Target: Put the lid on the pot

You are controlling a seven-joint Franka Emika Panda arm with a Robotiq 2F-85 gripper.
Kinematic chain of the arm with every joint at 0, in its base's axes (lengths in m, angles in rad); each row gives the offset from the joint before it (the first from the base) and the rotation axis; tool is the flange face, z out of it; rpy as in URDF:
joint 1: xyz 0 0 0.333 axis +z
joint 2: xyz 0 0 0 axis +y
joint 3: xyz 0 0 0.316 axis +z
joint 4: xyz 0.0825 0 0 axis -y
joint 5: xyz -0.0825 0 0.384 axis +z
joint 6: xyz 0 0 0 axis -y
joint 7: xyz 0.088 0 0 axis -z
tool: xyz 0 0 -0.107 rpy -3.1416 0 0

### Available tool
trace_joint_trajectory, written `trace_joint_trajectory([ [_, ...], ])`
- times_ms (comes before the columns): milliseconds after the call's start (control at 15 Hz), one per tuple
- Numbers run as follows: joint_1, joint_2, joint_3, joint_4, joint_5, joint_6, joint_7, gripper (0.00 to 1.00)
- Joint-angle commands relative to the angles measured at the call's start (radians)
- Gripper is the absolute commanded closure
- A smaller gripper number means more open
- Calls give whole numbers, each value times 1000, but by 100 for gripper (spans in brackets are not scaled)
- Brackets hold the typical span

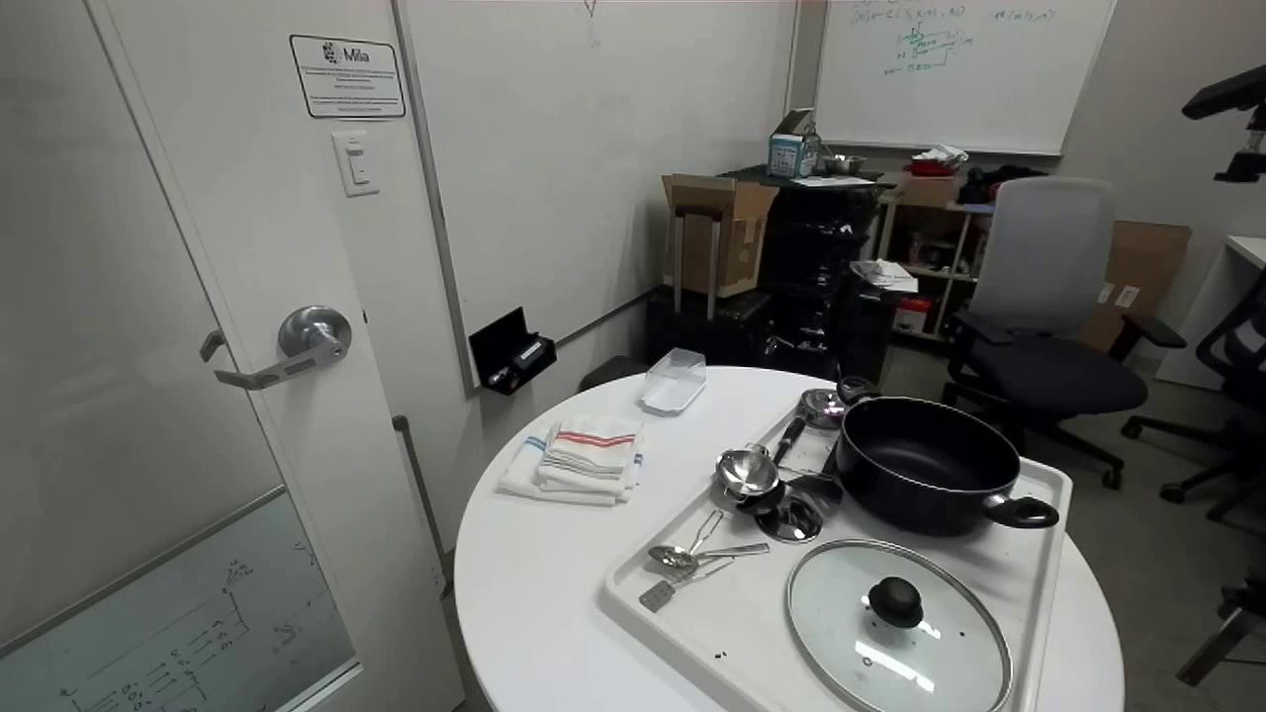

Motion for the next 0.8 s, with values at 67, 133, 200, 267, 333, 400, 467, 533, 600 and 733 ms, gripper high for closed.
trace_joint_trajectory([
  [67,13,3,-8,3,-8,-4,8,0],
  [133,13,3,-8,3,-8,-4,8,0],
  [200,12,12,-10,8,-8,-5,6,0],
  [267,13,18,-10,9,-7,0,6,0],
  [333,14,30,-10,12,-5,7,6,0],
  [400,14,37,-8,11,-7,18,8,0],
  [467,14,54,-6,15,-7,24,7,0],
  [533,14,69,-4,16,-8,33,9,0],
  [600,15,87,-2,18,-9,38,9,0],
  [733,19,124,-3,23,-5,58,8,0],
])
